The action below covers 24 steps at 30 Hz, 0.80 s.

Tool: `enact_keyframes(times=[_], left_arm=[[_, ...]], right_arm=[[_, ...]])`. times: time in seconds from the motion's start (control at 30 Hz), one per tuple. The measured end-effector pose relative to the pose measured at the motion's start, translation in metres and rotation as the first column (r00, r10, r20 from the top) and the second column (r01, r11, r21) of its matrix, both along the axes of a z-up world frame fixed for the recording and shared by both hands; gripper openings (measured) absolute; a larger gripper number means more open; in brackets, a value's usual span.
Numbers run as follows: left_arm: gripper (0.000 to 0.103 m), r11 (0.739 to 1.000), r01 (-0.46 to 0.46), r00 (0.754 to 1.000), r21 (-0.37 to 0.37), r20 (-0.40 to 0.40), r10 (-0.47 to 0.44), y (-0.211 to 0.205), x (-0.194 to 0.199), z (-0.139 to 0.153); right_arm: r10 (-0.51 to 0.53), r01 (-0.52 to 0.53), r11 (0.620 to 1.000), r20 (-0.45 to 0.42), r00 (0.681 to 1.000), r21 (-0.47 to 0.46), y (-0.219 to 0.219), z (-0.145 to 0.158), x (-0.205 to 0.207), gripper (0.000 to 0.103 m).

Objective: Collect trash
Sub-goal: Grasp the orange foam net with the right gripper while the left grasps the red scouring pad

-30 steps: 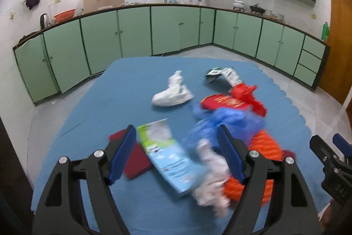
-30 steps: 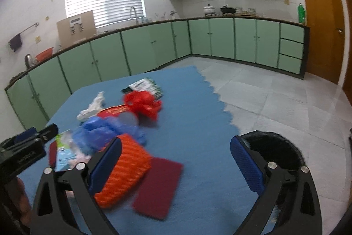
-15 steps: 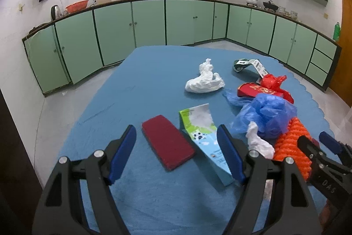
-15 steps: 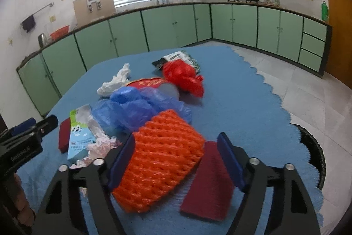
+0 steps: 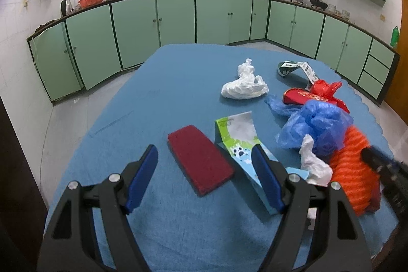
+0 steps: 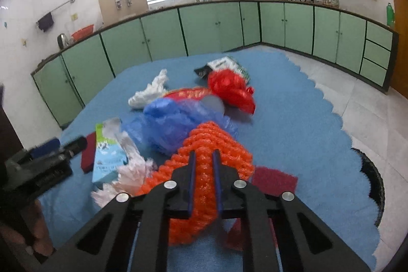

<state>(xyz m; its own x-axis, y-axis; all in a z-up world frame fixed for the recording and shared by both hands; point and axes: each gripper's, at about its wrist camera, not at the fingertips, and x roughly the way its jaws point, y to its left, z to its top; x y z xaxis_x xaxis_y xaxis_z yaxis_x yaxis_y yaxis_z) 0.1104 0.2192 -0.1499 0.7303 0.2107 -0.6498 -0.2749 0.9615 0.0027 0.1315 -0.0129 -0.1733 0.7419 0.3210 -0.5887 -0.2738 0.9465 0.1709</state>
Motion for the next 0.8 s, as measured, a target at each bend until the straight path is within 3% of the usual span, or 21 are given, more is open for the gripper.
enact_keyframes(times=[0.17, 0.47, 0.8], left_arm=[[0.075, 1.000, -0.002, 1.000, 0.017, -0.023, 0.003, -0.003, 0.004, -0.008], [0.073, 0.999, -0.036, 0.998, 0.001, -0.060, 0.036, 0.001, 0.019, -0.021], [0.073, 0.997, -0.083, 0.993, -0.004, -0.086, 0.082, 0.029, 0.005, -0.027]], right_arm=[[-0.027, 0.028, 1.000, 0.049, 0.998, -0.014, -0.010, 0.014, -0.002, 0.012], [-0.044, 0.044, 0.999, 0.027, 0.999, -0.006, -0.020, 0.011, 0.006, 0.012], [-0.053, 0.053, 0.998, 0.018, 0.998, -0.014, -0.016, 0.007, 0.009, 0.013]])
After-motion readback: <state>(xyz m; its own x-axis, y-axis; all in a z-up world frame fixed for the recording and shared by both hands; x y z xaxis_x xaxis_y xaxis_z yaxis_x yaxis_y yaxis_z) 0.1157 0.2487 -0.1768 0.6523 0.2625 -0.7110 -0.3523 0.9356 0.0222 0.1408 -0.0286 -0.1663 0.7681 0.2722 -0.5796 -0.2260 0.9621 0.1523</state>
